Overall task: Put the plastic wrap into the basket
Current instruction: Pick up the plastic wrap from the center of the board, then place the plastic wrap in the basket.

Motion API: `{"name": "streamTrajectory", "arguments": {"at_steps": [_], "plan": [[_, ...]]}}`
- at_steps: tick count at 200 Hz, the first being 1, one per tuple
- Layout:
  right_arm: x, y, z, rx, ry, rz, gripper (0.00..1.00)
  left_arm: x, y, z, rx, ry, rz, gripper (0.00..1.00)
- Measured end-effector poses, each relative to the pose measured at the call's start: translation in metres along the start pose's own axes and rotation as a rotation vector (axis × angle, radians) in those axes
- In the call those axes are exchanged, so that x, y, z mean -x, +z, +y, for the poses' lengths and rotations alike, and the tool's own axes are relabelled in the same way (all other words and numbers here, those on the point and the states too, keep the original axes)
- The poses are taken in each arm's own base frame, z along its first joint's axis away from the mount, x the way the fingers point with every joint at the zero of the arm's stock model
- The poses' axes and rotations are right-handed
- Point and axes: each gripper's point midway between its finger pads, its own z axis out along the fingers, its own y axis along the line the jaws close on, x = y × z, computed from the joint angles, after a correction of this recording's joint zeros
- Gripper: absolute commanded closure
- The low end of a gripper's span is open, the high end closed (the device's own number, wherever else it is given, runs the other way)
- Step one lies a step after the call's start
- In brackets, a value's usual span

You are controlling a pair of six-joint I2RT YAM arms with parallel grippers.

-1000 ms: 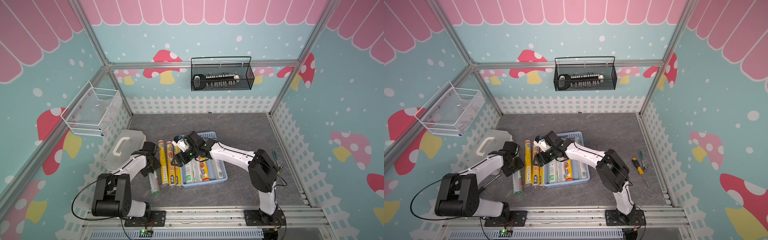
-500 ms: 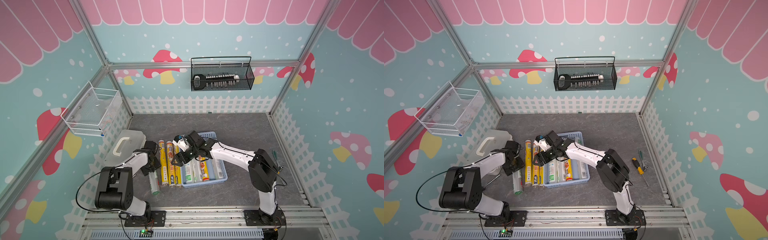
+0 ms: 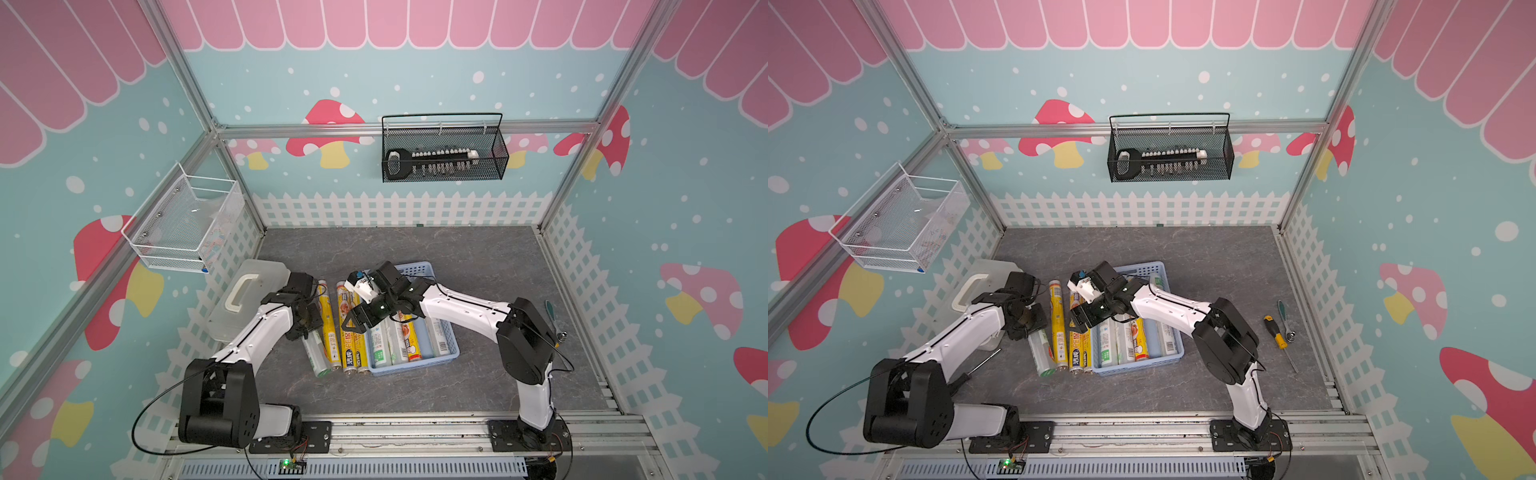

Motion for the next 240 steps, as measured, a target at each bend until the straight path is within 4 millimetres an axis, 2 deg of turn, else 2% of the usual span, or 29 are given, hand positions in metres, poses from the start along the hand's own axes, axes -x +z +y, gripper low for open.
{"name": "streamTrajectory", "arguments": {"at_steps": [23,64,96,116,135,162,197,240], "plan": [[0.000,0.000,0.001,0.004,0.003,0.000,0.16,0.010,-0.024,-0.015,-0.076,0.039,-0.053,0.74],[0.001,0.000,-0.001,-0.007,0.012,-0.004,0.15,-0.003,-0.040,-0.038,-0.197,0.108,-0.014,0.77],[-0.003,-0.007,-0.011,-0.046,0.037,-0.029,0.15,-0.004,-0.055,-0.059,-0.299,0.127,-0.017,0.80],[-0.005,-0.024,-0.020,-0.084,0.067,-0.069,0.14,0.000,-0.068,-0.073,-0.378,0.113,-0.054,0.82],[-0.002,-0.048,-0.030,-0.125,0.096,-0.131,0.13,0.007,-0.081,-0.091,-0.465,0.087,-0.089,0.83],[0.004,-0.081,-0.040,-0.168,0.123,-0.223,0.13,0.006,-0.087,-0.119,-0.542,0.090,-0.091,0.84],[-0.006,-0.113,-0.056,-0.232,0.172,-0.292,0.11,-0.005,-0.093,-0.172,-0.614,0.148,-0.053,0.84],[-0.031,-0.158,-0.099,-0.363,0.294,-0.378,0.10,-0.027,-0.092,-0.241,-0.673,0.221,0.008,0.84]]}}
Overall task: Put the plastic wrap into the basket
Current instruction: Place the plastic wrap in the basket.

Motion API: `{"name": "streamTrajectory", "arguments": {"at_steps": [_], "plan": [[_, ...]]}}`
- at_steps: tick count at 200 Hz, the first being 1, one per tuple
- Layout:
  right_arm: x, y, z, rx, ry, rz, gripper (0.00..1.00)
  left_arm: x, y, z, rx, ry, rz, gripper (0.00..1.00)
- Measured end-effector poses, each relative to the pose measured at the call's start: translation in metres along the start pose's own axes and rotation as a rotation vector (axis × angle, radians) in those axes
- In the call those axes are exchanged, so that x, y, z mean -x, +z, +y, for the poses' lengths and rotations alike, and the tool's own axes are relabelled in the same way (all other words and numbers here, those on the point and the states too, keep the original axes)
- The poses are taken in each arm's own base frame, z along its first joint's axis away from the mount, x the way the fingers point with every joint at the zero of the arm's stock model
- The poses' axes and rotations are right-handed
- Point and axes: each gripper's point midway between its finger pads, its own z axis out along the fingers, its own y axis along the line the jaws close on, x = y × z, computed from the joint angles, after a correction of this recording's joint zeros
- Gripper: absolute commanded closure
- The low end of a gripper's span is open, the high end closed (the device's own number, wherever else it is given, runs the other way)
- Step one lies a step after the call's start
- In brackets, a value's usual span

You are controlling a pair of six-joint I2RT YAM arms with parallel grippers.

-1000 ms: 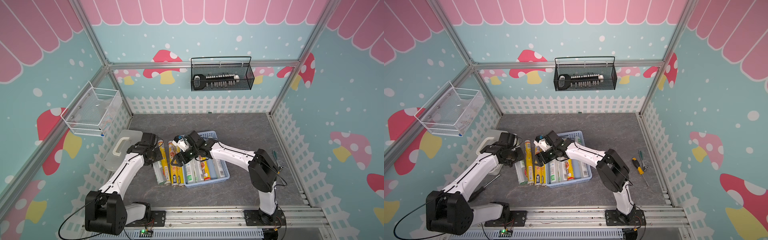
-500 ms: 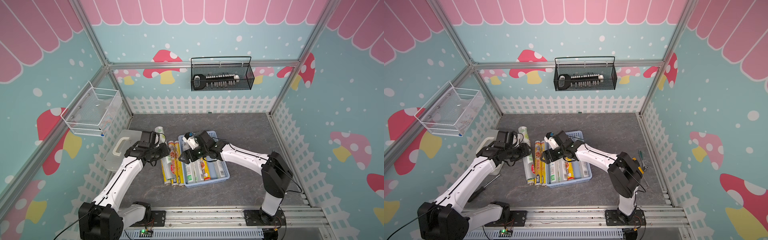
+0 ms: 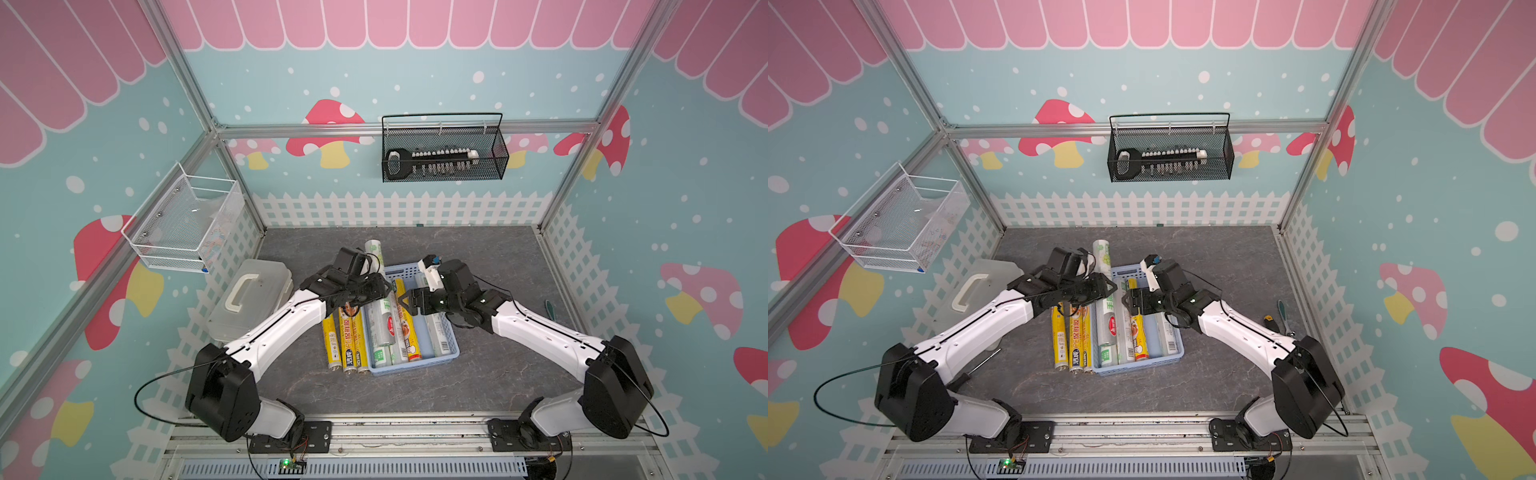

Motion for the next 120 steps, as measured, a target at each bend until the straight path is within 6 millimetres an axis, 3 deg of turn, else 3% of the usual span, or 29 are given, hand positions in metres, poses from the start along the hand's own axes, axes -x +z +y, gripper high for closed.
{"name": "streamTrajectory", "arguments": {"at_steps": [20,52,120], "plan": [[-0.001,-0.011,-0.021,-0.059,0.039,-0.025,0.10,-0.007,0.022,-0.016,-0.007,0.004,0.039,0.84],[-0.003,-0.019,-0.033,-0.101,0.062,-0.041,0.10,-0.020,0.051,-0.033,-0.004,0.009,0.090,0.84],[-0.017,-0.040,-0.060,-0.205,0.106,-0.086,0.09,-0.042,0.085,-0.036,0.047,-0.035,0.141,0.83]]}}
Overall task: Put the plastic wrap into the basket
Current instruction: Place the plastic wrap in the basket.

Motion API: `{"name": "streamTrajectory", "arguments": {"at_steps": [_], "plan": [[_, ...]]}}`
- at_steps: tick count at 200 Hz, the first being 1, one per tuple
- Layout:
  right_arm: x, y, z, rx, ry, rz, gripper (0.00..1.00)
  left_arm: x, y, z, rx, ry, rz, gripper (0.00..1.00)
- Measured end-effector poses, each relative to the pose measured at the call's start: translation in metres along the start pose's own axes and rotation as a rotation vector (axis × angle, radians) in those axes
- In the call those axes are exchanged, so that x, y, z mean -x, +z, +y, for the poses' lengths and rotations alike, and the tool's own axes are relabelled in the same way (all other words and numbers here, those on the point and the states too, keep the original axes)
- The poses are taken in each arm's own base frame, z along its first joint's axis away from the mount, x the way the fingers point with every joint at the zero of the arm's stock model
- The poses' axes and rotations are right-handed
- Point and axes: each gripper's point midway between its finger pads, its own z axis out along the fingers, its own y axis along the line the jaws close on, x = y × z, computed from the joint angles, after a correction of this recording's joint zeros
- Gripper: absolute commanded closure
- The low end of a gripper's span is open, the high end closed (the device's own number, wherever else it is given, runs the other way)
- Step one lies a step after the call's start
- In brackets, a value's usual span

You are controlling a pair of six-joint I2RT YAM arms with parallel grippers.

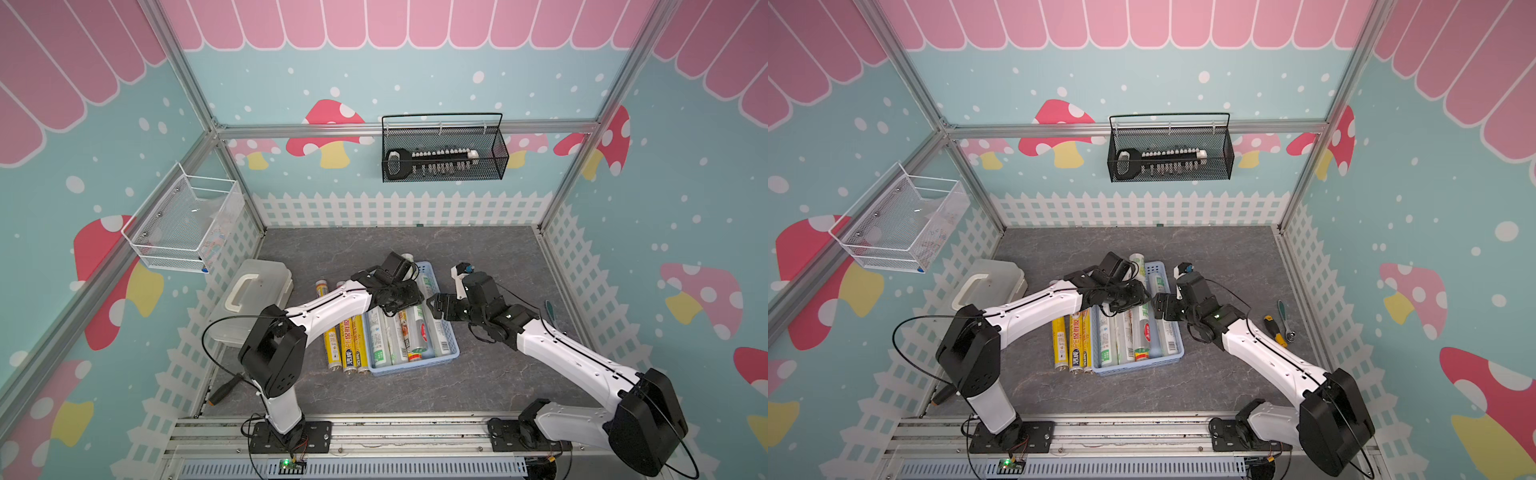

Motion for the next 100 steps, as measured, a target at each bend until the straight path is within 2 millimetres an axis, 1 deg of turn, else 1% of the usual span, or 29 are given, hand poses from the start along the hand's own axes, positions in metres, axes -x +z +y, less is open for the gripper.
{"name": "streamTrajectory", "arguments": {"at_steps": [33,55,74,86,100], "plan": [[0.001,-0.001,-0.006,-0.022,0.011,-0.008,0.08,-0.005,0.013,0.006,0.026,-0.028,0.021,0.81],[0.000,-0.001,-0.008,-0.024,0.013,-0.005,0.08,-0.007,0.020,0.011,0.042,-0.045,0.030,0.77],[-0.001,0.000,-0.008,-0.023,0.014,0.003,0.07,-0.007,0.026,0.011,0.047,-0.055,0.035,0.75],[-0.002,0.002,-0.008,-0.024,0.014,0.008,0.07,-0.007,0.030,0.010,0.050,-0.061,0.039,0.71],[-0.004,0.003,-0.008,-0.025,0.014,0.014,0.07,-0.007,0.035,0.011,0.057,-0.068,0.044,0.71]]}}
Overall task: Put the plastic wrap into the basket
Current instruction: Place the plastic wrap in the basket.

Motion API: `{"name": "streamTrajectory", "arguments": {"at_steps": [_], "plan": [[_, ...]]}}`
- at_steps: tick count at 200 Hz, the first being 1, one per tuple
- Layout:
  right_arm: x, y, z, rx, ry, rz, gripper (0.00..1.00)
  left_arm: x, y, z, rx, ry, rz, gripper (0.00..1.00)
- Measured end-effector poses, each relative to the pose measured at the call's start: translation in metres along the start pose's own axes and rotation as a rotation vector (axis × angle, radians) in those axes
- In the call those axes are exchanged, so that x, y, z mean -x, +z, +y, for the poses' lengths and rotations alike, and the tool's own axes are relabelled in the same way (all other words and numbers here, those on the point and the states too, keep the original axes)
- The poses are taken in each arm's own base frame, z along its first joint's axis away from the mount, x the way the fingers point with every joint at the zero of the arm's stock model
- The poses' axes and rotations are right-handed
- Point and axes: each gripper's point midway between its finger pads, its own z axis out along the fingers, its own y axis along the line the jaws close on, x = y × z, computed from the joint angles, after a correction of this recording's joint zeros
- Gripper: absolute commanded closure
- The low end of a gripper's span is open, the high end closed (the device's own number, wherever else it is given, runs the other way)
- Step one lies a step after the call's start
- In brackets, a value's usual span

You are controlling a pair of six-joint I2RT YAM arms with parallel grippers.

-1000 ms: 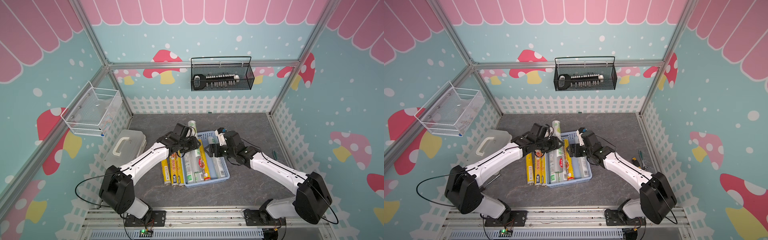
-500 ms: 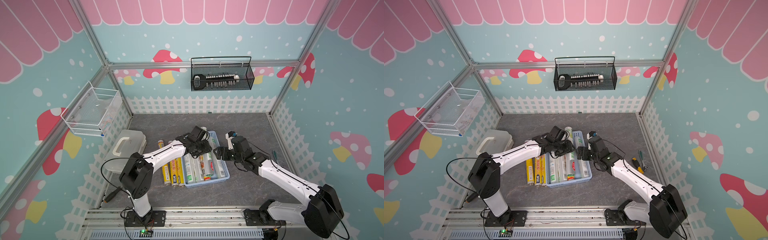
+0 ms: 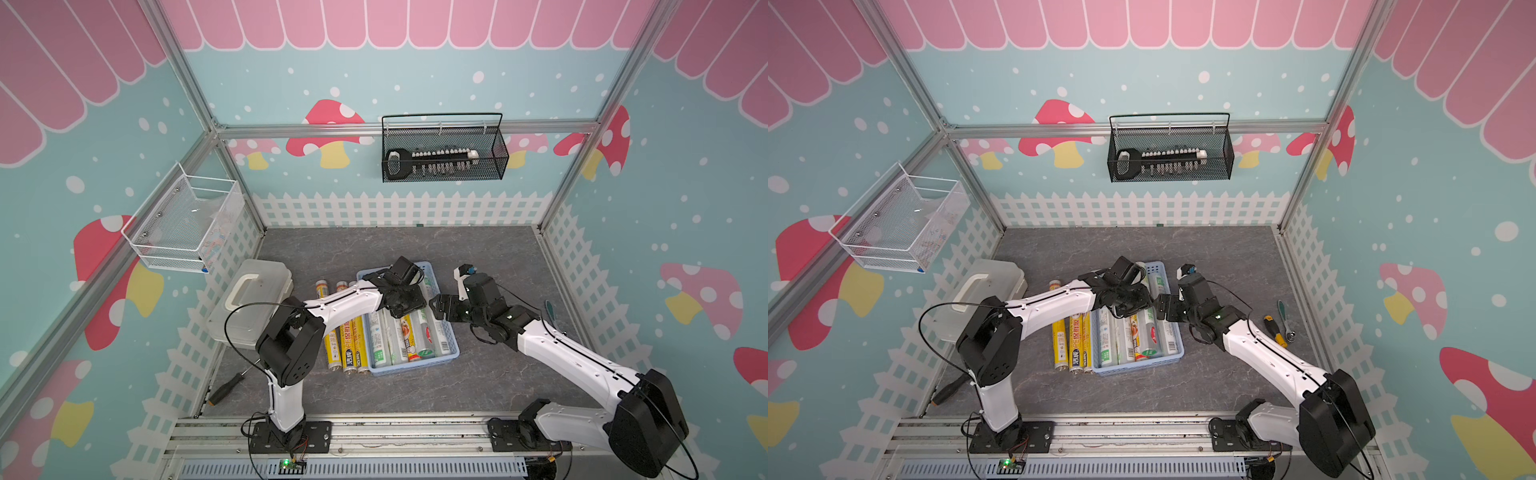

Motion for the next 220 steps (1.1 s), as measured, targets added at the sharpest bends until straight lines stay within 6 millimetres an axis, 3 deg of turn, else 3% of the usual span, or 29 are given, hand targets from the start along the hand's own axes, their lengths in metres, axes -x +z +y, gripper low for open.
{"name": "streamTrajectory", "arguments": {"at_steps": [84,220], "plan": [[-0.010,0.010,-0.002,0.000,0.001,0.049,0.07,-0.002,0.017,0.005,0.055,-0.007,0.035,0.60],[-0.013,0.014,-0.007,-0.015,0.007,0.064,0.07,-0.002,0.017,0.010,0.121,0.004,0.042,0.37]]}}
